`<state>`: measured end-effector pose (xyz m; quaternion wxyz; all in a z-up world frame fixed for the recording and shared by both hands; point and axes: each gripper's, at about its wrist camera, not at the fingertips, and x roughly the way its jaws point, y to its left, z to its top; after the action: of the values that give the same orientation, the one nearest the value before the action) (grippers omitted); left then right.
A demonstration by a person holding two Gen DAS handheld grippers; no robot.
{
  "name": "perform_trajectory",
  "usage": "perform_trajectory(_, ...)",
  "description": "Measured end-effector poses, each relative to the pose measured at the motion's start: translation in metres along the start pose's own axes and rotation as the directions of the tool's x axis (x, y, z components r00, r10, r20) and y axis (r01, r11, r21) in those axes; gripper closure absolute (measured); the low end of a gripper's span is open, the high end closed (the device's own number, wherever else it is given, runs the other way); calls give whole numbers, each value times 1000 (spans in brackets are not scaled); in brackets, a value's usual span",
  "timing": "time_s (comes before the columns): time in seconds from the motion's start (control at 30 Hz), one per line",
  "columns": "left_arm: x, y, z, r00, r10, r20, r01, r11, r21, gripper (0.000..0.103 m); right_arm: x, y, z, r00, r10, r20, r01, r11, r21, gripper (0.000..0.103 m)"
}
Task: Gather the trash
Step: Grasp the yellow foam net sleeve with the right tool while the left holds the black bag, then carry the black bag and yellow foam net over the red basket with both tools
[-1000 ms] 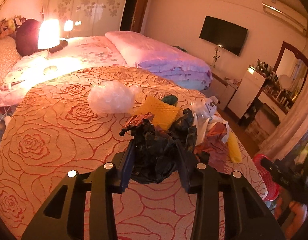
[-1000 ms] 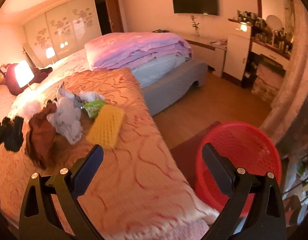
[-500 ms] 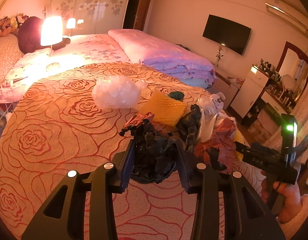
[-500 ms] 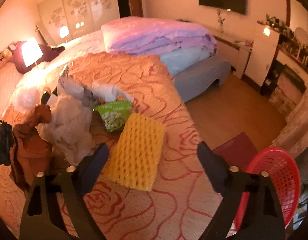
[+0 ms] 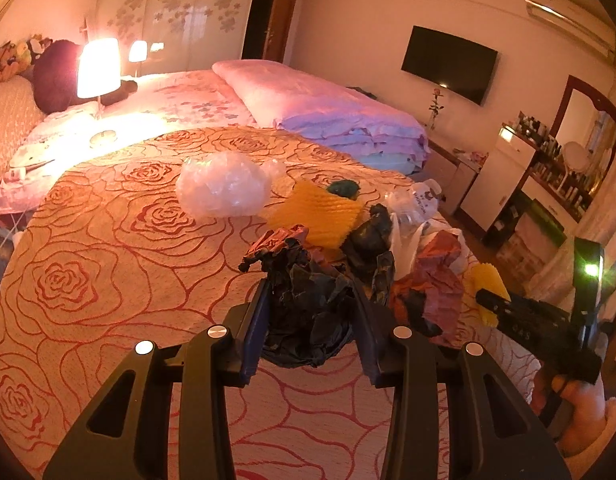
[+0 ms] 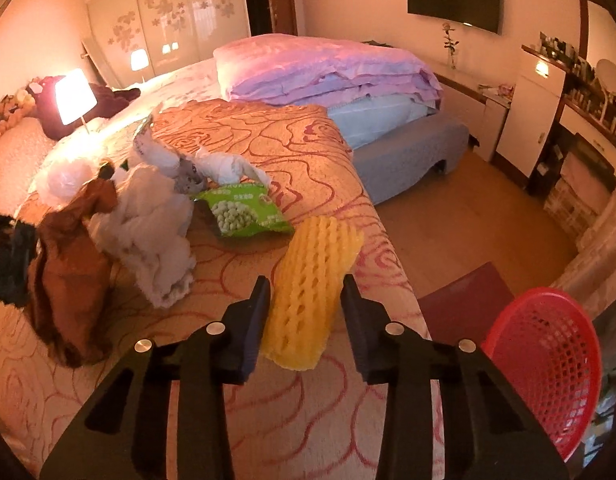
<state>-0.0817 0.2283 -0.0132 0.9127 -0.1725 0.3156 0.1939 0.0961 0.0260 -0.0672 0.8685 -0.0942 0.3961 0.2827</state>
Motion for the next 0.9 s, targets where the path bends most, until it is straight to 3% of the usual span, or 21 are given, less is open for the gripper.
perform_trajectory(0.37,-20,-29,0,998,-52,31,50,997,52,66,-59,-12,-15,997,6,83,-11,998,58,67)
perform_trajectory(0.57,-30,-55,1,993,-112,43,107,990,96,66,-87,-28,-26,993,-25,116,12,993,116,67)
perform_trajectory(0.9,-24,-117,0,979,-206,-5,202,957,206,66,-118,-67,-32,980,-123,154,96,981,171,67)
